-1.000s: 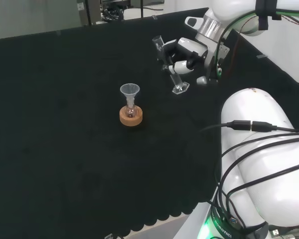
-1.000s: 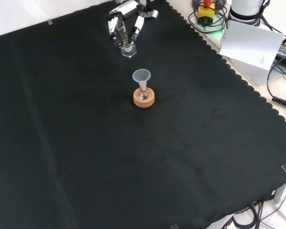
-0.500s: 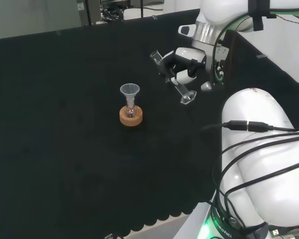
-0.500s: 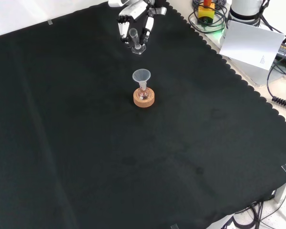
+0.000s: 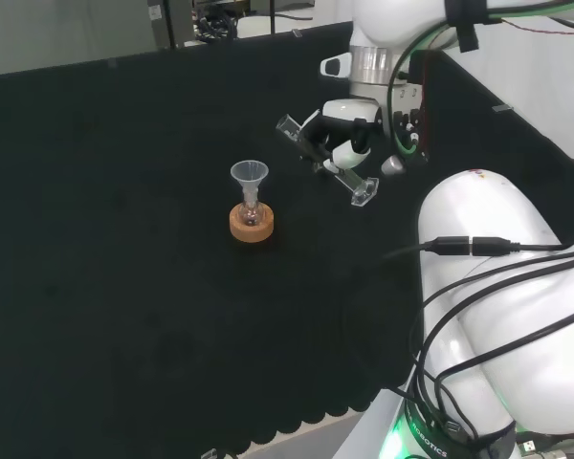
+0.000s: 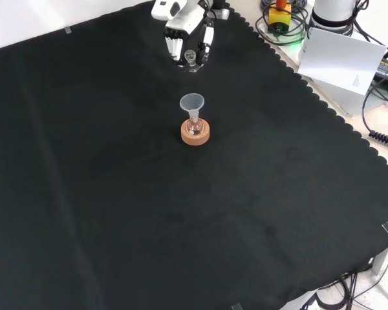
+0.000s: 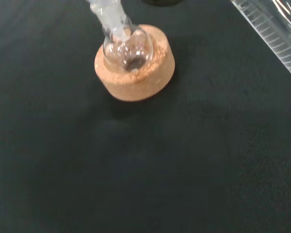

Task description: Pour the water from the graduated cylinder into the round-bottom flask.

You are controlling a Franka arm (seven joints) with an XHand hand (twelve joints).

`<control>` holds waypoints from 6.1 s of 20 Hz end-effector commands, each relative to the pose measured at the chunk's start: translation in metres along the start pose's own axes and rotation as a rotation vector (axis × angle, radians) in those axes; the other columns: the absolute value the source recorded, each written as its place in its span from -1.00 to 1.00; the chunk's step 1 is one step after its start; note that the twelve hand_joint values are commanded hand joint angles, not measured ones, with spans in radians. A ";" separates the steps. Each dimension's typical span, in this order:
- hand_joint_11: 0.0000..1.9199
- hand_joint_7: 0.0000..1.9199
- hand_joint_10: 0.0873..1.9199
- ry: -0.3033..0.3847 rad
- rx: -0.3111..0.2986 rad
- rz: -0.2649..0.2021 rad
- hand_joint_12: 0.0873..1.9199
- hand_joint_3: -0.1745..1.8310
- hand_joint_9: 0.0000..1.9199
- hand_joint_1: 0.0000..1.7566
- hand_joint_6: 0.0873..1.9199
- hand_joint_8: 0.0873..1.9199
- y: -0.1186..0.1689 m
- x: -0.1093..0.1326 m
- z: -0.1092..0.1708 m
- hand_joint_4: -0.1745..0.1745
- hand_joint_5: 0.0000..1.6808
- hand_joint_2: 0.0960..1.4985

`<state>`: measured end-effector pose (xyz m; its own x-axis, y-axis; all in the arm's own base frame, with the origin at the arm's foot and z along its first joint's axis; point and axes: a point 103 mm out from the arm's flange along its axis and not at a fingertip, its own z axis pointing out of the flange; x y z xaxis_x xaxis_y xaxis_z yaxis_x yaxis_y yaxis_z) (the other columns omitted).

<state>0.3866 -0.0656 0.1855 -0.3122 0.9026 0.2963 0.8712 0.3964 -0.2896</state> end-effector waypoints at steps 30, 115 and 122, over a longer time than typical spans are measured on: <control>0.24 0.00 -0.94 -0.237 0.413 0.140 -0.24 -0.83 0.49 0.43 0.08 0.07 0.029 0.017 -0.010 -1.00 0.10 0.48; 0.26 -0.02 -0.98 -0.405 0.845 0.318 -0.25 -0.83 0.51 0.42 0.12 0.11 0.045 0.054 -0.049 -1.00 0.07 0.50; 0.26 -0.02 -0.98 -0.413 0.842 0.315 -0.25 -0.83 0.51 0.42 0.12 0.11 0.046 0.054 -0.047 -1.00 0.07 0.50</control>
<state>0.4275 -0.0068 0.2318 -0.3574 0.9127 -0.1981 0.4288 -0.0281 -0.9030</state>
